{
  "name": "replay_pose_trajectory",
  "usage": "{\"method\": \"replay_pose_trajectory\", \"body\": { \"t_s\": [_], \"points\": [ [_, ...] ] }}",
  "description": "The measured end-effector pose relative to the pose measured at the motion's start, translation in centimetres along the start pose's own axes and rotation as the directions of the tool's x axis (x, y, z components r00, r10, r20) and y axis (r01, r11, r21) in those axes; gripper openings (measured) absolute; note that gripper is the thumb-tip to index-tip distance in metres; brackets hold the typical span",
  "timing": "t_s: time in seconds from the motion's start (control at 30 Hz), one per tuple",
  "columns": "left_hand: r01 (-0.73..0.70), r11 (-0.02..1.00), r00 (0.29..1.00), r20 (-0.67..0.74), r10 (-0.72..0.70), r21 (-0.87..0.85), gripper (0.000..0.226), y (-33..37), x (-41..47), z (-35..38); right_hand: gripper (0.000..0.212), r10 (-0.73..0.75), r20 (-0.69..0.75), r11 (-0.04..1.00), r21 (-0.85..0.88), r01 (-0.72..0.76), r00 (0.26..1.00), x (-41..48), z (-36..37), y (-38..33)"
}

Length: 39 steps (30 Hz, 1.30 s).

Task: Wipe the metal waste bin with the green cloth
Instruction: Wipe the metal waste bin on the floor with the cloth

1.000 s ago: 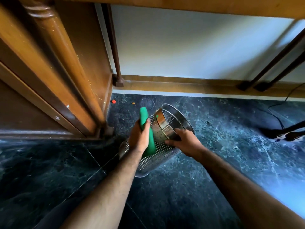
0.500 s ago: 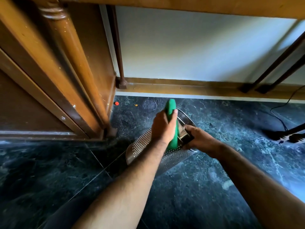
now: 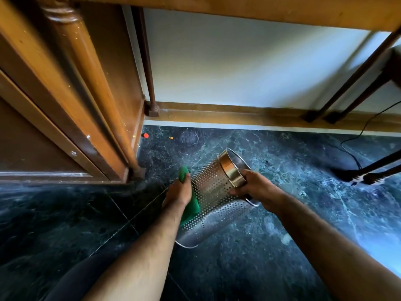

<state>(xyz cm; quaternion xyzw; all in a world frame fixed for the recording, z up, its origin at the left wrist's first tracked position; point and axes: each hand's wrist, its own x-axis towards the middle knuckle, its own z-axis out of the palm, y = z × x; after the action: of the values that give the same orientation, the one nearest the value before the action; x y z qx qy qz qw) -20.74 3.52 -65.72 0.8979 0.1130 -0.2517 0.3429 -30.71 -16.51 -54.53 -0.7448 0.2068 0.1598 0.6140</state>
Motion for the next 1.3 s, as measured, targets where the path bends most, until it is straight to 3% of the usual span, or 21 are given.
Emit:
{"method": "replay_pose_trajectory", "body": {
  "t_s": [0.07, 0.17, 0.23, 0.33, 0.4, 0.43, 0.5, 0.6, 0.67, 0.73, 0.83, 0.9, 0.97, 1.07, 1.13, 1.17, 1.23, 1.3],
  "points": [
    [-0.001, 0.998, 0.998, 0.064, 0.004, -0.056, 0.076, 2.0, 0.8, -0.5, 0.037, -0.042, 0.021, 0.999, -0.014, 0.043, 0.999, -0.1, 0.2, 0.8],
    [-0.192, 0.965, 0.981, -0.061, 0.184, -0.178, 0.065, 5.3, 0.2, -0.5, 0.039, -0.072, 0.029, 0.997, -0.036, 0.073, 0.997, 0.1, 0.6, 1.6],
    [-0.362, 0.907, 0.928, -0.170, 0.330, -0.215, 0.053, 6.7, -1.0, -0.3, 0.044, -0.064, 0.026, 0.994, -0.090, 0.066, 0.998, 0.3, 0.7, 1.7],
    [-0.548, 0.821, 0.823, -0.272, 0.498, -0.157, 0.055, 5.8, -3.0, 0.2, 0.044, -0.069, 0.006, 0.975, -0.211, 0.069, 0.998, 0.6, 0.3, 1.5],
    [-0.622, 0.779, 0.758, -0.301, 0.578, -0.072, 0.056, 3.1, -3.8, 1.0, 0.038, -0.087, -0.008, 0.991, -0.105, 0.086, 0.996, 0.8, 0.5, 1.0],
    [-0.628, 0.778, 0.745, -0.309, 0.591, -0.025, 0.056, 1.3, -4.1, 1.4, 0.035, -0.100, -0.058, 0.995, -0.034, 0.098, 0.993, 1.1, 0.7, 0.5],
    [-0.540, 0.840, 0.782, -0.334, 0.526, 0.057, 0.058, -1.8, -4.1, 1.6, 0.034, -0.085, -0.173, 0.994, 0.058, 0.097, 0.981, 1.5, 1.1, -0.3],
    [-0.191, 0.980, 0.930, -0.310, 0.196, 0.046, 0.073, -3.8, -2.1, 0.7, 0.034, -0.041, -0.108, 0.984, 0.167, 0.059, 0.993, 1.5, 0.9, -0.8],
    [0.054, 0.998, 0.985, -0.163, -0.049, 0.021, 0.075, -3.3, -0.1, -0.6, 0.030, -0.055, -0.011, 0.989, 0.139, 0.056, 0.998, 1.4, 0.6, -0.4],
    [0.128, 0.991, 0.991, 0.035, -0.127, -0.036, 0.083, -1.1, 0.8, -1.8, 0.030, -0.112, 0.089, 0.989, 0.104, 0.102, 0.990, 1.2, 0.4, 0.3],
    [0.064, 0.977, 0.988, 0.150, -0.034, -0.202, 0.099, 4.0, 0.2, -2.8, 0.032, -0.200, 0.197, 0.977, -0.038, 0.211, 0.960, 0.7, 0.6, 0.9],
    [-0.077, 0.964, 0.988, 0.107, 0.107, -0.255, 0.083, 6.9, -0.2, -2.8, 0.036, -0.209, 0.222, 0.962, -0.129, 0.241, 0.952, 0.6, 0.5, 0.9],
    [-0.272, 0.923, 0.961, -0.021, 0.277, -0.271, 0.059, 8.7, -1.0, -2.3, 0.040, -0.185, 0.214, 0.956, -0.189, 0.227, 0.959, 0.6, 0.1, 0.7],
    [-0.571, 0.792, 0.819, -0.215, 0.532, -0.217, 0.044, 8.1, -3.2, -0.8, 0.038, -0.116, 0.198, 0.946, -0.276, 0.169, 0.973, 0.9, -0.6, 0.1],
    [-0.696, 0.716, 0.703, -0.257, 0.663, -0.055, 0.051, 5.1, -3.8, 0.9, 0.025, -0.121, 0.096, 0.954, -0.265, 0.143, 0.988, 1.5, -0.2, -0.4],
    [-0.703, 0.711, 0.692, -0.225, 0.686, 0.005, 0.057, 3.1, -3.8, 1.8, 0.024, -0.132, -0.004, 0.962, -0.243, 0.127, 0.991, 1.8, 0.0, -0.7],
    [-0.611, 0.790, 0.770, -0.188, 0.610, 0.059, 0.062, -0.6, -3.6, 2.5, 0.020, -0.143, -0.168, 0.973, -0.206, 0.107, 0.975, 2.3, 0.3, -1.2],
    [-0.438, 0.891, 0.859, -0.239, 0.453, 0.116, 0.068, -3.1, -2.8, 2.4, 0.023, -0.104, -0.153, 0.991, -0.103, 0.089, 0.983, 2.2, 0.1, -1.0]
  ]
}}
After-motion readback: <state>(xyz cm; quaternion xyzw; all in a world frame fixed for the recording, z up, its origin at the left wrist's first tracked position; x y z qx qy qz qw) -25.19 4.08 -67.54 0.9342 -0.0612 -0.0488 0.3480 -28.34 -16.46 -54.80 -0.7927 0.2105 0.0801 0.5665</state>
